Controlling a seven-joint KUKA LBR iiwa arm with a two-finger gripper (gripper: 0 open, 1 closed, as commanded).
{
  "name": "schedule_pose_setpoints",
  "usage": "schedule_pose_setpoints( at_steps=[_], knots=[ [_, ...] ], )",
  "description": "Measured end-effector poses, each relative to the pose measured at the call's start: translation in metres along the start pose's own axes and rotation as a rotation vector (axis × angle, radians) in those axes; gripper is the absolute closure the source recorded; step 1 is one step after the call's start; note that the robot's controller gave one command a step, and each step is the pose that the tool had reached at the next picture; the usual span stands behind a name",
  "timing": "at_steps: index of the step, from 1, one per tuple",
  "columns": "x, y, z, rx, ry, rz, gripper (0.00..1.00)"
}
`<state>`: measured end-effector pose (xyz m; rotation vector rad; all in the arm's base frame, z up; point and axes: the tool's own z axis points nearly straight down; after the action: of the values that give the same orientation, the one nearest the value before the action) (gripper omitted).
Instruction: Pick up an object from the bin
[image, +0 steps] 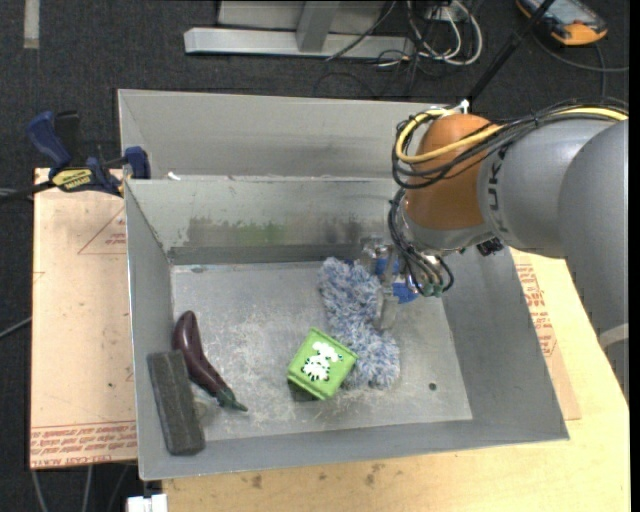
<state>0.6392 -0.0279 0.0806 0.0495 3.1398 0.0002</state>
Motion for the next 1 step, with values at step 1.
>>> schedule_pose_setpoints(
  at_steps=[1],
  knots=[
    [-0.0033, 0.0191, -0.0169, -0.001, -0.003, 0.152, 0.00]
  ],
)
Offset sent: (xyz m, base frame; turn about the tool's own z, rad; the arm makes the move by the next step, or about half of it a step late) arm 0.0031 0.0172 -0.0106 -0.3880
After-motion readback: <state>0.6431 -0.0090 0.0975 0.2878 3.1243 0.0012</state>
